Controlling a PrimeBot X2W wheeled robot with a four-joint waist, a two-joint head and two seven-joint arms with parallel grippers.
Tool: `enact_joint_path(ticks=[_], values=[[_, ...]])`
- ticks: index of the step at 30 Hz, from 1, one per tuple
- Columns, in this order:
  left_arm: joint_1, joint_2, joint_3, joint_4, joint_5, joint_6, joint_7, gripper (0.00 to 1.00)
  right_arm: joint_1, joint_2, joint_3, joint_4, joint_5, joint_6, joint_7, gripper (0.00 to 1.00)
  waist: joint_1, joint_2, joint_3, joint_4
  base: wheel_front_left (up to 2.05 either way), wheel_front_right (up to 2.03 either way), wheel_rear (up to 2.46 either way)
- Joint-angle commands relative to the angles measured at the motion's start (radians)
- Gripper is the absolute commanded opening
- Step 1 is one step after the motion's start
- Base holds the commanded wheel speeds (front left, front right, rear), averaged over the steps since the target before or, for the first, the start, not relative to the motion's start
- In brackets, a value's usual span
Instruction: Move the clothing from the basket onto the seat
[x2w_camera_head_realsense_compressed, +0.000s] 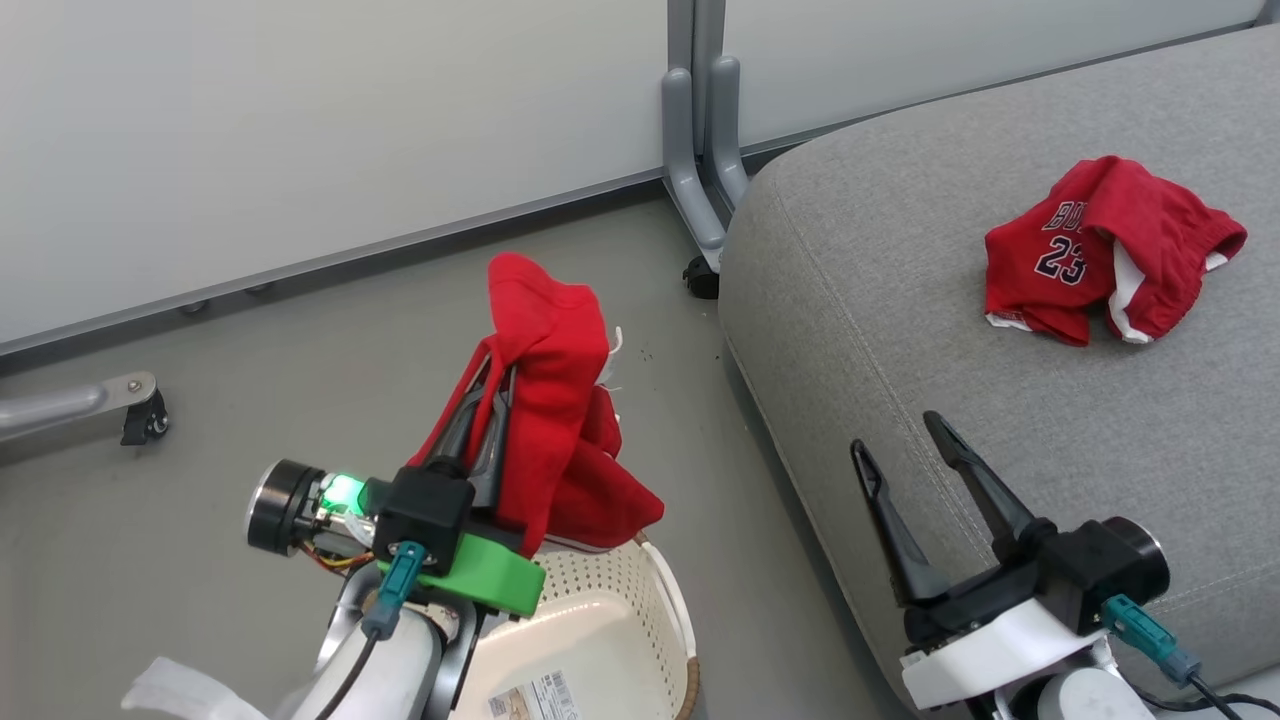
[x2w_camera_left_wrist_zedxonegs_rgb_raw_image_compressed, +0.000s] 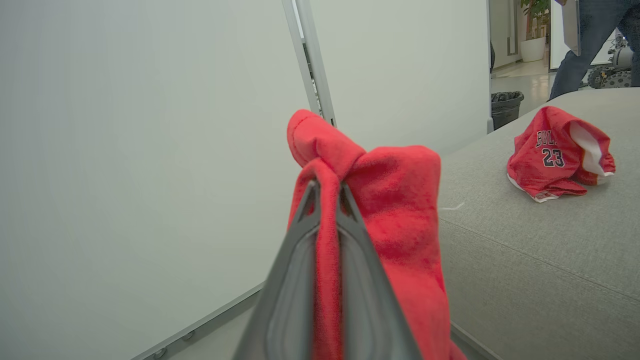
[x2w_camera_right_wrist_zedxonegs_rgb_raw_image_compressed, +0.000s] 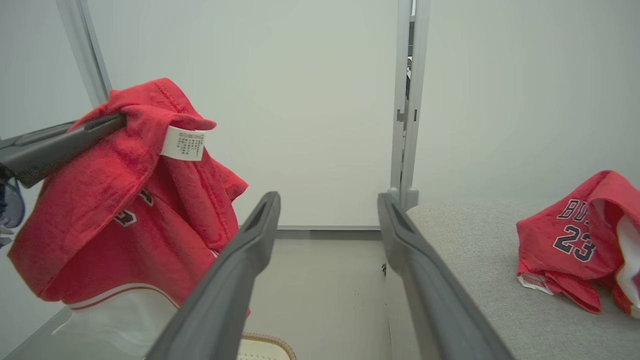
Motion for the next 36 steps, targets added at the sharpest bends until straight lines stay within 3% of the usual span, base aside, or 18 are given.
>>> enact_joint_path(ticks=[1, 17, 31, 32, 33, 35, 36], values=[[-0.019, -0.002, -0.007, -0.009, 0.004, -0.007, 0.007, 0.00, -0.002, -0.005, 0.012, 0.004, 0.005, -0.001, -0.003, 1.00, 0.0001, 0.0000, 0.003, -0.001, 0.00, 0.00, 0.00], [-0.149, -0.066, -0.138, -0.102, 0.039, -0.085, 0.092, 0.00, -0.184, -0.053, 0.248, 0.126, -0.006, -0.002, -0.003, 1.00, 0.0001, 0.0000, 0.048, 0.026, 0.00, 0.00, 0.00], [-0.205, -0.110, -0.230, -0.136, -0.035, -0.177, 0.197, 0.00, -0.300, -0.037, 0.280, 0.189, 0.018, -0.001, -0.003, 1.00, 0.0001, 0.0000, 0.112, 0.081, 0.00, 0.00, 0.00], [-0.201, -0.111, -0.231, -0.136, -0.046, -0.181, 0.205, 0.00, -0.304, -0.039, 0.286, 0.193, 0.018, -0.002, -0.003, 0.91, 0.0001, 0.0000, 0.113, 0.083, 0.00, 0.00, 0.00], [-0.198, -0.112, -0.231, -0.136, -0.058, -0.184, 0.215, 0.00, -0.310, -0.040, 0.288, 0.196, 0.020, -0.001, -0.003, 0.47, 0.0001, 0.0000, 0.114, 0.085, 0.00, 0.00, 0.00], [-0.195, -0.107, -0.229, -0.137, -0.070, -0.187, 0.228, 0.00, -0.314, -0.037, 0.293, 0.197, 0.029, -0.001, -0.003, 0.00, 0.0001, 0.0000, 0.114, 0.087, 0.00, 0.00, 0.00], [-0.193, -0.106, -0.227, -0.137, -0.079, -0.187, 0.235, 0.00, -0.313, -0.038, 0.296, 0.201, 0.031, -0.001, -0.003, 0.00, 0.0001, 0.0000, 0.114, 0.088, 0.00, 0.00, 0.00]])
